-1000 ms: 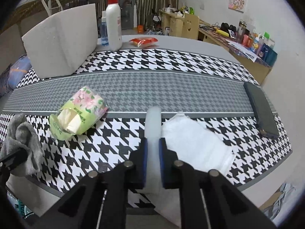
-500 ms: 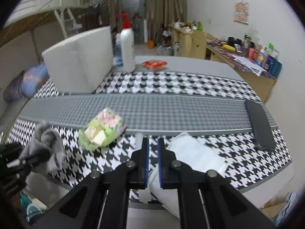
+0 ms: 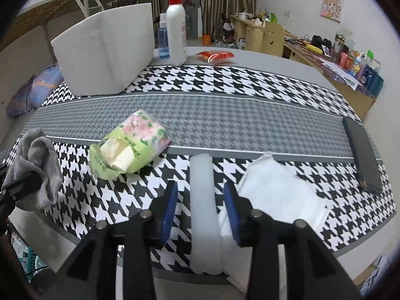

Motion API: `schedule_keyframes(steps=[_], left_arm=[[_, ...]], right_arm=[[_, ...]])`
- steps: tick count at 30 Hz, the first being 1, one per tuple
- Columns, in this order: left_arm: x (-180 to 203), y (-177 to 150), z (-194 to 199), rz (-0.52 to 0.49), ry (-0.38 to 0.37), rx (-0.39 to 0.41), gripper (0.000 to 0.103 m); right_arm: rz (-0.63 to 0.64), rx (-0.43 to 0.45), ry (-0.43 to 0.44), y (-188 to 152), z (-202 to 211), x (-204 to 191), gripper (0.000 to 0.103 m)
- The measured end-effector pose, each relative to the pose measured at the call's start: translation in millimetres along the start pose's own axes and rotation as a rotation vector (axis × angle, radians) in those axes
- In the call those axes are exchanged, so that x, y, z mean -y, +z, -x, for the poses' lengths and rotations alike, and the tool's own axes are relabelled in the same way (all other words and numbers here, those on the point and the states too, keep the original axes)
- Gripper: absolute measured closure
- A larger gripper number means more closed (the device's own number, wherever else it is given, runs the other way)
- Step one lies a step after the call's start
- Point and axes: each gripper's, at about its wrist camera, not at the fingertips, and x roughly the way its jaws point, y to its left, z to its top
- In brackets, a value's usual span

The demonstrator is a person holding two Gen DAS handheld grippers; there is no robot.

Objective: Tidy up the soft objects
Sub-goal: 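Lift the foam roller with the right gripper while the left gripper holds the sock, then carry the sock with the left gripper while the right gripper carries the roller over the foam box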

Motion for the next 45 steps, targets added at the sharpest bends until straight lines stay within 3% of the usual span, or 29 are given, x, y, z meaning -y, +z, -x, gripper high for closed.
schedule_keyframes(steps=[4,6,7,10,20,45], left_arm=[[-0.9,0.8,1.2,0.001,0.005,0.002,0.085],[-1.1,1.5,2.2,0.002,0.008,0.006,0.086],[-1.4,2.1,2.8,0.003,0.008,0.008,0.086],[-1.6,5.3,4.2,-0.005,0.014,0.007,0.086],[-5.6,23.8,18.2,-0.008,0.037,0.068,0.086],[-15.8,77.4,44.5,-0.02,0.058,0.194,0.085]], right_arm=[[0.027,-0.031,-0.004,-1.5,-9.0,-6.9,0.065],[0.028,-0.02,-0.013,-0.6,-7.3,-7.8,0.072],[0.019,-0.022,-0.031,0.1,-6.8,-5.6,0.085],[-0.009,-0.017,0.0,2.6,-1.0,2.9,0.09],[-0.023,0.081,0.046,9.5,37.1,-2.5,0.09],[-0.017,0.283,0.132,50.8,81.9,-23.3,0.09]])
